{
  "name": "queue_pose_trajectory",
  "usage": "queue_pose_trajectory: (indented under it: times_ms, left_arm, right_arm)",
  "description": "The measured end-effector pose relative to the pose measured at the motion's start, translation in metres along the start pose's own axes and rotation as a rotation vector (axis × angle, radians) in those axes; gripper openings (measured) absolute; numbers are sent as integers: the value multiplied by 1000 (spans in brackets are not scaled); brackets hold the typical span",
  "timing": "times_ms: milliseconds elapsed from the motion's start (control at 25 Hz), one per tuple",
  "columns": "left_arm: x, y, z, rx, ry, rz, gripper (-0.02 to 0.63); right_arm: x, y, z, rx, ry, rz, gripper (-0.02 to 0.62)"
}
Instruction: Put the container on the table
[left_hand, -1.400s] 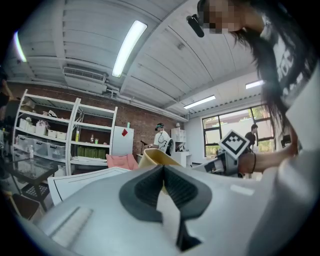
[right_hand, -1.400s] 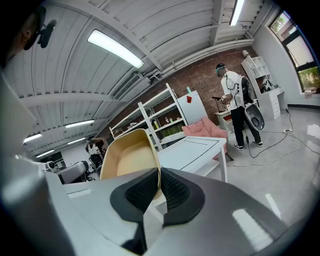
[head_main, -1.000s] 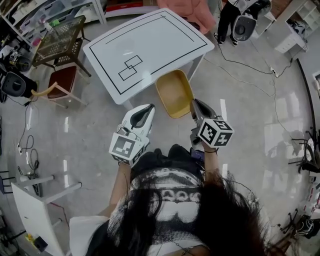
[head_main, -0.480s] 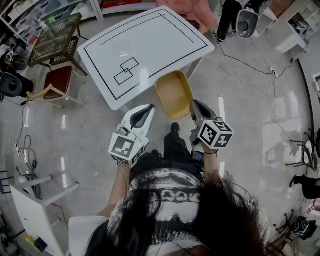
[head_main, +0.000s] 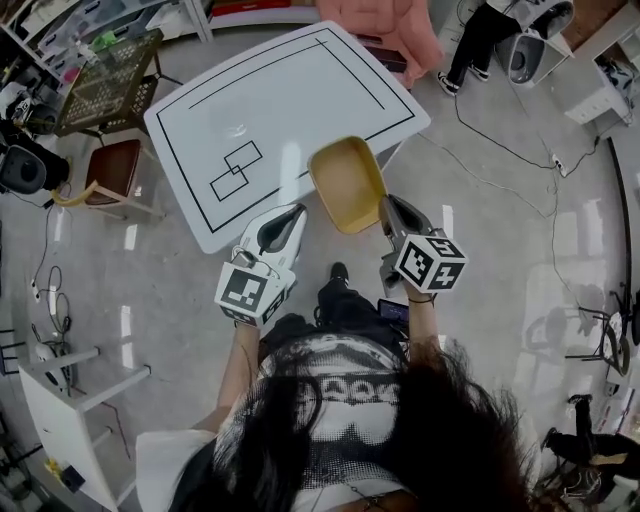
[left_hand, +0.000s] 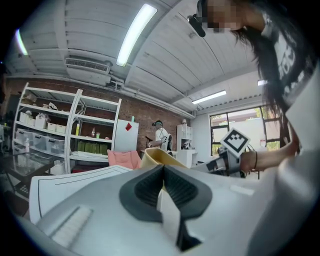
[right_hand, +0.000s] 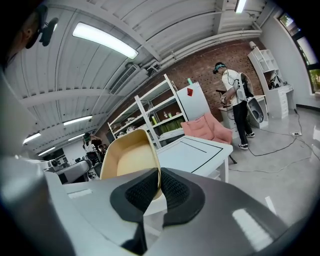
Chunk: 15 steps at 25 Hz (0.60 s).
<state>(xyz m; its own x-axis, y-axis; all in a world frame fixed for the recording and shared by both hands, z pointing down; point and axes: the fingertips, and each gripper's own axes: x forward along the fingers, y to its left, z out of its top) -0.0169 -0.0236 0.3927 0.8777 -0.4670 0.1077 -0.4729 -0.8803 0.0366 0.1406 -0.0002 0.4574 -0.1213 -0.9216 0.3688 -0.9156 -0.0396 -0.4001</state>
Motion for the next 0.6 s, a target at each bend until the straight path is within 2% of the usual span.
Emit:
queue_pose_trajectory:
  times_ms: [320,600]
  left_arm:
    - [83,6,9,5,23,60,0]
    - [122,9,17,27,34,136,0]
  right_arm:
    - [42,-68,45,4,13,46,25]
    - [69,-103,71,2,21,108,25]
